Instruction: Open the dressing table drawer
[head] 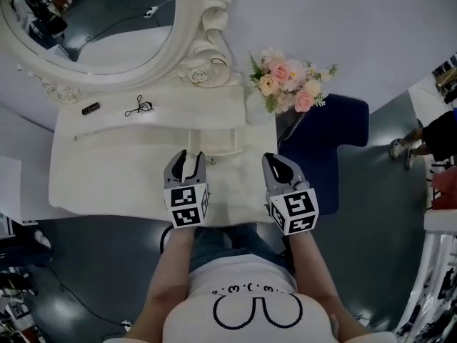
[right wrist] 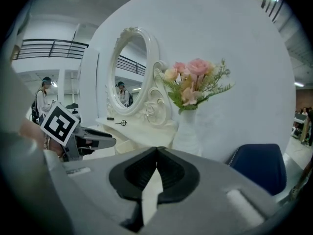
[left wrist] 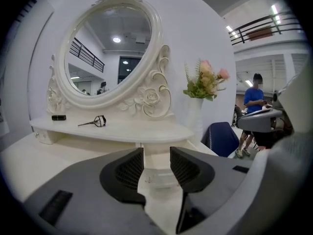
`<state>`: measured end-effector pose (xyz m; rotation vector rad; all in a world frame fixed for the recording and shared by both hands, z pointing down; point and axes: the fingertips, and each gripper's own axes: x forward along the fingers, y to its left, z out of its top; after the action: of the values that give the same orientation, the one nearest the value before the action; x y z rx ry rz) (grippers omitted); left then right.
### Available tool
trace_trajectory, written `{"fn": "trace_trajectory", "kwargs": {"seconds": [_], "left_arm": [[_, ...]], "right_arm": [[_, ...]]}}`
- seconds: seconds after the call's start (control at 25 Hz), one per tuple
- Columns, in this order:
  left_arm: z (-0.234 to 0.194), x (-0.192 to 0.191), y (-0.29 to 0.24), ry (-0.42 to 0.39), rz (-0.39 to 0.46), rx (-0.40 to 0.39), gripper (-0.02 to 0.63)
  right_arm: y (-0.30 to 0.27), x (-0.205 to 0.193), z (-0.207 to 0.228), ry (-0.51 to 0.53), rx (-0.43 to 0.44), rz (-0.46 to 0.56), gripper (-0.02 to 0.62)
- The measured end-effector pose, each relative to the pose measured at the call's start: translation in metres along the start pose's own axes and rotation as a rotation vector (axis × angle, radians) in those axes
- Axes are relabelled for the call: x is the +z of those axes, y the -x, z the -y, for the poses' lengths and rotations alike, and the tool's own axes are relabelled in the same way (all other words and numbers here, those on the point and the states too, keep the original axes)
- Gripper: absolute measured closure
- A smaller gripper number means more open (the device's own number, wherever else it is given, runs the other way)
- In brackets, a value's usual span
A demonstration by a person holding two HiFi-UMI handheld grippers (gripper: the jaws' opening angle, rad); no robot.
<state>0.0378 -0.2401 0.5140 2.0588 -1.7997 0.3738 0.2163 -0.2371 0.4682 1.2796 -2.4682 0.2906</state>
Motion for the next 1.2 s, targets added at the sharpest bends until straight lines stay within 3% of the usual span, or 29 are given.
{"fn": "trace_trajectory", "kwargs": {"seconds": [0.44, 0.84, 0.88, 0.96, 1.2], "left_arm": [[-0.046, 0.099, 0.020, -0.097, 0.208, 0.021, 0.442], [-0.046, 0.161, 0.048, -0.230, 0.353, -0.083, 0.443], [-0.047, 0.165, 0.051, -0.225, 0.372, -0.081, 0.460], [-0.052, 0.170, 0.054, -0.203, 0.399, -0.077, 0.609], [-0.054, 0.167, 0.052, -0.201, 0.390, -0.100, 0.609]], "right_arm": [[0.004, 0.060, -0.001, 0.034, -0.083, 0.135, 0.595], [0.023, 0.106, 0.003, 0.090, -0.162, 0.236, 0.595], [0.024, 0.108, 0.003, 0.089, -0.169, 0.242, 0.595], [0.026, 0.110, 0.005, 0.089, -0.180, 0.249, 0.595], [0.028, 0.116, 0.003, 0.105, -0.201, 0.265, 0.595]]}}
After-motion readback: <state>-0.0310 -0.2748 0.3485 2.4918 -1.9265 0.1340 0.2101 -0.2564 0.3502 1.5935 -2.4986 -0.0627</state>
